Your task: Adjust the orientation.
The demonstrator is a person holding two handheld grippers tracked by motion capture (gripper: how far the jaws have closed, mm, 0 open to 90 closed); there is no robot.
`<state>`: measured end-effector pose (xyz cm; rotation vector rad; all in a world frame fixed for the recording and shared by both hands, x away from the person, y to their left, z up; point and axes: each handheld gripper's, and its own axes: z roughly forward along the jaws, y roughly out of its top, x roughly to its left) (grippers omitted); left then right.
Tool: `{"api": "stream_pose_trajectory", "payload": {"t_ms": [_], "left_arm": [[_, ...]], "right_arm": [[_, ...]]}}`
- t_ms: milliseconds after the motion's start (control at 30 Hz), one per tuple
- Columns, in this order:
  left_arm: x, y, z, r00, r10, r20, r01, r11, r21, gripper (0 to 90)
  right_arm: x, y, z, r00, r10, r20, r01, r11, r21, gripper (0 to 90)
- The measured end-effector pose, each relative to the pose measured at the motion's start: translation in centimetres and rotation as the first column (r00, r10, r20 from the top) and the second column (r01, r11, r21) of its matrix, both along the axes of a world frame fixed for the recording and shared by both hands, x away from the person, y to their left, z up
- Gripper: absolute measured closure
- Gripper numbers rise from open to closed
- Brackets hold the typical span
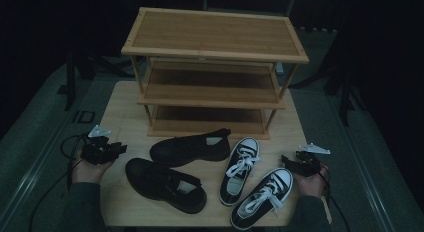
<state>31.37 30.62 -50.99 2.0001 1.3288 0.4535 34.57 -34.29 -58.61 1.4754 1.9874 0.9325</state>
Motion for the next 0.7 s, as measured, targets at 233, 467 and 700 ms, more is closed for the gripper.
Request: {"api": "stream_pose_trajectory", "payload": {"t_ms": [233,467,700], "left_arm": [[-0.7,-0.4,1.0,0.9997,-0.023,0.005,0.023,0.9997,0.008,70.4],[-1.1,-0.7,1.9,0.9987,-0.050,0.004,0.050,0.9986,0.018,69.5],[-1.2,-1.0,2.2,0.9968,-0.079,-0.015,0.079,0.9968,0.014,68.8]], "right_arm": [[0.0,0.0,0.0,1.0000,0.000,0.000,0.000,1.000,-0.002,32.1],[0.0,0.0,0.0,1.0000,-0.001,0.000,0.001,1.000,-0.002,32.1],[0.0,0.0,0.0,1.0000,-0.001,0.000,0.001,1.000,-0.002,32.1]]}}
